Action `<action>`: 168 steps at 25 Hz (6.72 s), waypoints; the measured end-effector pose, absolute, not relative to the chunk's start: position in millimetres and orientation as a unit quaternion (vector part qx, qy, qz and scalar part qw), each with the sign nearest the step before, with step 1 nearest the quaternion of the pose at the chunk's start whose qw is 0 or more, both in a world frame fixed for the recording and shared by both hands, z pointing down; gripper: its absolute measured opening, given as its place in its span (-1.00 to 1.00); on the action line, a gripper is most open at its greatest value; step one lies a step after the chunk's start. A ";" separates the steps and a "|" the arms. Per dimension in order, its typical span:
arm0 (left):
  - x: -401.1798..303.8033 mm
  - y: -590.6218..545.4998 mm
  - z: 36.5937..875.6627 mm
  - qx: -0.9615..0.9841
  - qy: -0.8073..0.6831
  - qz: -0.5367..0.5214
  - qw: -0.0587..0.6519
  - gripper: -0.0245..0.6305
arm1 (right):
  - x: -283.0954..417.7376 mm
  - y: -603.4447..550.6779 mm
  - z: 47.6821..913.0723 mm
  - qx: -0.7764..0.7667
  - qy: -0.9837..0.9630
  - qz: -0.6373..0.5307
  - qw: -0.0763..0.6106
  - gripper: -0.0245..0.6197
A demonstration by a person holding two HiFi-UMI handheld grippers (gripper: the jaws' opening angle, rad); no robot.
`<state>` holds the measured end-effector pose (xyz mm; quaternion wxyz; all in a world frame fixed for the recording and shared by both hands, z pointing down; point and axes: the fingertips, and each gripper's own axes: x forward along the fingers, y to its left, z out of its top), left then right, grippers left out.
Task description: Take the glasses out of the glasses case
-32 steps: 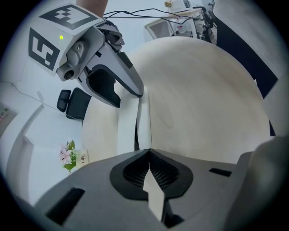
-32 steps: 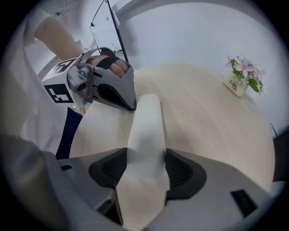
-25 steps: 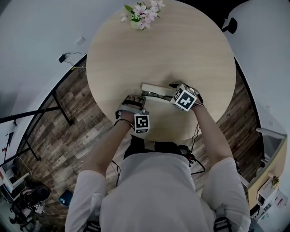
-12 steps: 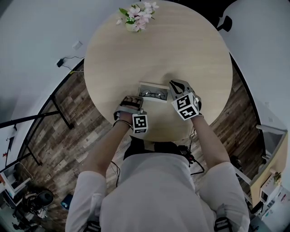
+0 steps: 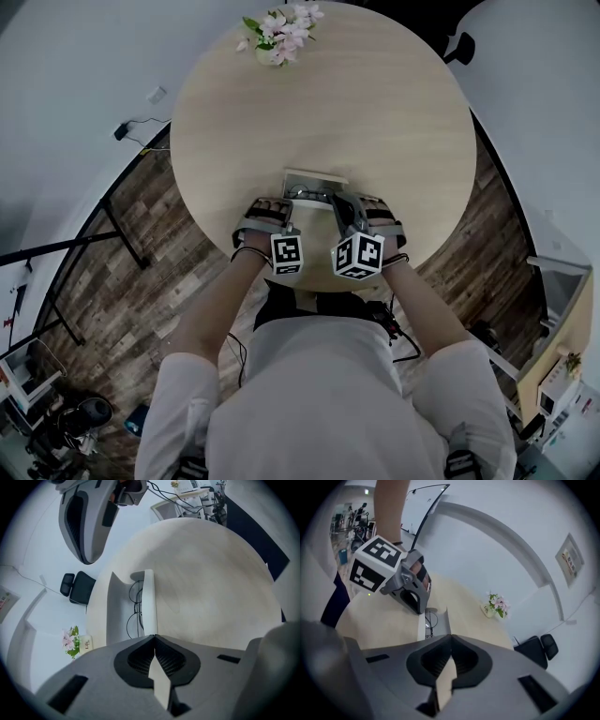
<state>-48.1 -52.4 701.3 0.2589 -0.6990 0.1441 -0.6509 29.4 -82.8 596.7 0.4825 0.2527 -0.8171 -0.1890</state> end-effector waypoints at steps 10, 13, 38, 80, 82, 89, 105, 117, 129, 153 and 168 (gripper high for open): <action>-48.0 -51.9 700.2 -0.706 0.146 -0.644 0.255 -0.91 | 34.2 -62.1 629.5 0.211 -0.772 -0.236 0.551 -0.88; -47.4 -51.6 700.0 -0.706 0.148 -0.645 0.253 -0.91 | 34.1 -62.5 632.4 0.210 -0.774 -0.228 0.553 -0.88; -46.6 -53.0 698.9 -0.729 0.141 -0.618 0.258 -0.91 | -10.9 -88.3 679.0 0.115 -0.780 -0.164 0.592 -0.73; -50.0 -52.0 699.0 -0.747 0.142 -0.598 0.254 -0.91 | -13.9 -87.5 661.7 0.165 -0.746 -0.217 0.608 -0.87; -49.8 -51.6 699.5 -0.746 0.141 -0.599 0.256 -0.91 | -12.8 -85.9 652.9 0.172 -0.746 -0.225 0.603 -0.87; -50.4 -50.8 698.8 -0.739 0.131 -0.606 0.264 -0.91 | 7.8 -79.4 627.1 0.197 -0.749 -0.227 0.590 -0.87; -48.0 -52.3 699.4 -0.722 0.123 -0.630 0.259 -0.91 | 128.5 -64.3 674.9 0.201 -0.716 -0.162 0.649 -0.87; -46.8 -53.5 700.5 -0.714 0.132 -0.641 0.250 -0.91 | 133.5 -77.1 686.2 0.183 -0.723 -0.159 0.646 -0.87; -47.0 -52.5 699.5 -0.718 0.130 -0.635 0.254 -0.91 | 122.4 -79.1 676.7 0.189 -0.724 -0.189 0.636 -0.87; -36.7 -54.9 670.2 -0.770 0.186 -0.573 0.207 -0.91 | 90.3 -64.1 621.3 0.263 -0.750 -0.186 0.578 -0.89; -42.3 -45.3 469.4 -0.844 0.444 -0.292 0.072 -0.91 | 103.0 -54.1 461.2 0.478 -0.818 -0.034 0.317 -0.89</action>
